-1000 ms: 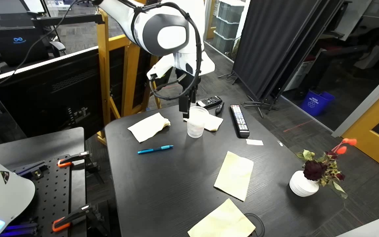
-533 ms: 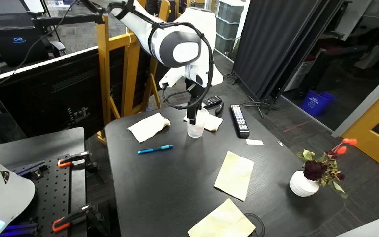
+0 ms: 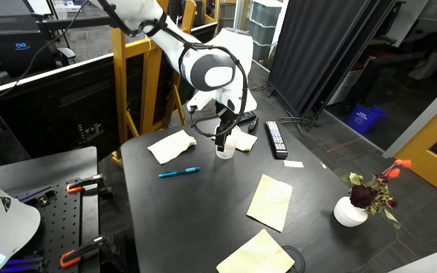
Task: Move the cup slightly backward and to the right
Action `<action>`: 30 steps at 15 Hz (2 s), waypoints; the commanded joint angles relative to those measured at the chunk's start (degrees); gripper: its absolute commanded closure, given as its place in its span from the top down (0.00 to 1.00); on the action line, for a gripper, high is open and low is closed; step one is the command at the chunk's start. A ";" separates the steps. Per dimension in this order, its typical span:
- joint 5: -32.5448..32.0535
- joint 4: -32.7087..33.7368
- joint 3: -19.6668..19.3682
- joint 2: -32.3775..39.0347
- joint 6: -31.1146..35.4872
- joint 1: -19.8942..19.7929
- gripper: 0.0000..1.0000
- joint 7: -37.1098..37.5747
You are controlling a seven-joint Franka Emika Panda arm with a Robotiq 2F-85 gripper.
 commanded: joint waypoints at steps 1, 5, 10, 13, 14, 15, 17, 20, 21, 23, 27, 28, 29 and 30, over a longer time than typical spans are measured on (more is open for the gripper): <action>2.22 1.58 -1.15 1.44 -1.16 1.02 0.74 -0.74; 2.53 1.52 -1.37 1.86 -1.09 1.41 0.42 -0.54; 2.37 1.54 -1.48 1.87 -1.26 1.83 0.05 -0.41; 2.69 1.30 -1.25 1.36 -1.52 1.95 0.00 -0.82; 2.60 1.05 -1.31 0.83 -1.41 2.20 0.00 -0.61; 2.36 0.22 -1.42 -0.22 -1.12 2.43 0.01 -0.45; 2.58 -1.48 -1.48 -2.24 -0.78 2.39 0.01 -0.46; 2.94 -6.04 -2.03 -7.45 0.15 1.86 0.01 -0.03; 3.08 -8.19 -2.46 -9.60 0.65 1.59 0.01 0.40; 3.52 -12.56 -3.35 -13.78 1.22 0.83 0.01 0.93; 5.26 -22.23 -5.06 -21.48 2.47 -1.86 0.01 1.60; 6.17 -24.87 -5.42 -23.30 2.83 -2.90 0.01 1.43; 7.05 -27.27 -5.78 -24.82 3.40 -3.89 0.01 1.40; 7.77 -29.20 -6.16 -26.06 3.66 -4.89 0.01 1.32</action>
